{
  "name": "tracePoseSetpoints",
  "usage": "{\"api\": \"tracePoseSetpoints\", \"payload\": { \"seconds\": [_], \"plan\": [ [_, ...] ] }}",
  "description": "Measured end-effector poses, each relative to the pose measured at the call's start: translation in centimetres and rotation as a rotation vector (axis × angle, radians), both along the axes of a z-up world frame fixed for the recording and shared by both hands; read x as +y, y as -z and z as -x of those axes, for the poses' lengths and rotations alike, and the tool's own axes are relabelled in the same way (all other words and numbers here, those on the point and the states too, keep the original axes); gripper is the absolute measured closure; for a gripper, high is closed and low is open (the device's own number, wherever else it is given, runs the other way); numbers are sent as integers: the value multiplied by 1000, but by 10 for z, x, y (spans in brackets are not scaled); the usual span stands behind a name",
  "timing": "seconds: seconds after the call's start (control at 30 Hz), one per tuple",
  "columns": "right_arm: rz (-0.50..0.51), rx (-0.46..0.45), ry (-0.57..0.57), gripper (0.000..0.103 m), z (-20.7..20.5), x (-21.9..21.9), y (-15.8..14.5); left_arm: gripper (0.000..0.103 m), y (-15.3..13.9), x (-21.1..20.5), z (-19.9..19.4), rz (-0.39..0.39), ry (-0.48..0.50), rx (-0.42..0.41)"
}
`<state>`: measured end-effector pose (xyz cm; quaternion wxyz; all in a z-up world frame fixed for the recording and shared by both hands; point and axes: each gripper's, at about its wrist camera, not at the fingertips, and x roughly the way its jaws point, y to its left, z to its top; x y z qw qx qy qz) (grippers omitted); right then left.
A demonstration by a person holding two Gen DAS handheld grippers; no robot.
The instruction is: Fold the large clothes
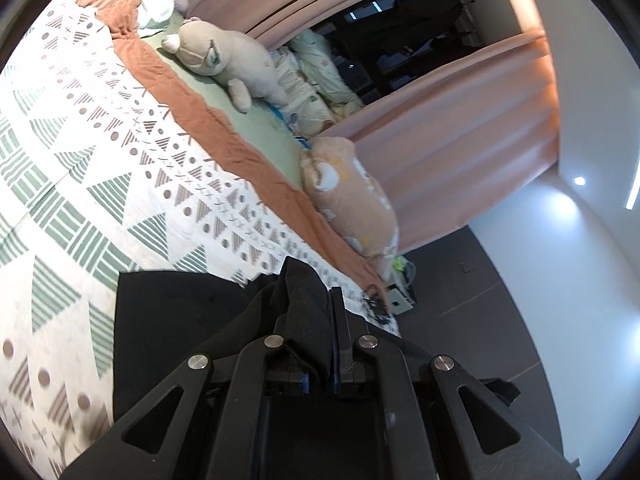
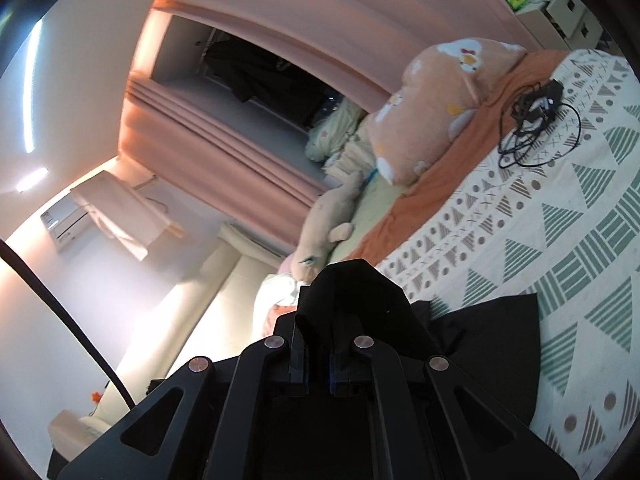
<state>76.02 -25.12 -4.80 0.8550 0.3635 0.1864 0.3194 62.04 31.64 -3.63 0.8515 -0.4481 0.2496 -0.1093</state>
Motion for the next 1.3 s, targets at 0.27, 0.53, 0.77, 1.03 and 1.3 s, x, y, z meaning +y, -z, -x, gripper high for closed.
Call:
{"api": "tracePoseSetpoints", "payload": {
  "seconds": [0.27,0.53,0.77,1.03,1.3],
  "plan": [
    [108,207,127,96,-50,9,38,93,76,16,-65,105,-28,277],
    [193,255,143,0,-38,26,39,0,102,9,-60,86,-46,318],
    [319,234,127,0,-15,43,25,0,83,6,-30,-7,-61,303],
    [541,261,50,0,13,100,14,0,75,0,37,-71,-101,287],
    [646,253,-21,0,42,163,-1,0,77,-16,104,-82,-210,307]
  ]
}}
